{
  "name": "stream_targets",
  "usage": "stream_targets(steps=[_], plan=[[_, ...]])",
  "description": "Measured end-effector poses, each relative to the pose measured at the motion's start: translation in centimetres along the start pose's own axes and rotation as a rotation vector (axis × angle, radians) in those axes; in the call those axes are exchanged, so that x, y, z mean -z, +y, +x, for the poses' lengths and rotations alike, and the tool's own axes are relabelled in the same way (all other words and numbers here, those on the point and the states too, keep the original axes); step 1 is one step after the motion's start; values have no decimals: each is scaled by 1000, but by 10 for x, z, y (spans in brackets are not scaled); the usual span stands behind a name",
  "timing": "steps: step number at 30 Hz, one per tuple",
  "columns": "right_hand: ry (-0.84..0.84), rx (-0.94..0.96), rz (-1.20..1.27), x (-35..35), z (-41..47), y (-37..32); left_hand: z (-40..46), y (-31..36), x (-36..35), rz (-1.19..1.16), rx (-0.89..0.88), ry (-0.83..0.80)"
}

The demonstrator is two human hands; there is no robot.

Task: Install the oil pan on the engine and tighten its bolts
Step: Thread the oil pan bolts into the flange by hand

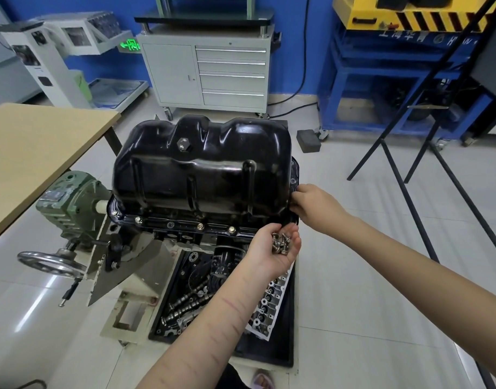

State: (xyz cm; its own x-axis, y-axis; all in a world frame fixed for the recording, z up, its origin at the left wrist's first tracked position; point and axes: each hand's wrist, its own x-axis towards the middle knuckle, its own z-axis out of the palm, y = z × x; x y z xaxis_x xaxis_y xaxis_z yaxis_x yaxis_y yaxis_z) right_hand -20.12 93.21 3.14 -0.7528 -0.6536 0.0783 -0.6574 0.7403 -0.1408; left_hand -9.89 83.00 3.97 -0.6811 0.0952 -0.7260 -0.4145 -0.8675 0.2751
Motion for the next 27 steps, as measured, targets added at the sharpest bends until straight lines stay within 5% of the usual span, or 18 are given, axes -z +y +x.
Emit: stream_targets(steps=[9, 18, 27], plan=[[-35, 37, 70, 4, 3, 3, 2, -1, 0, 28, -1, -18], [-52, 63, -224, 6, 5, -1, 1, 0, -2, 23, 6, -12], [-57, 12, -83, 7, 5, -2, 1, 2, -2, 18, 9, -2]])
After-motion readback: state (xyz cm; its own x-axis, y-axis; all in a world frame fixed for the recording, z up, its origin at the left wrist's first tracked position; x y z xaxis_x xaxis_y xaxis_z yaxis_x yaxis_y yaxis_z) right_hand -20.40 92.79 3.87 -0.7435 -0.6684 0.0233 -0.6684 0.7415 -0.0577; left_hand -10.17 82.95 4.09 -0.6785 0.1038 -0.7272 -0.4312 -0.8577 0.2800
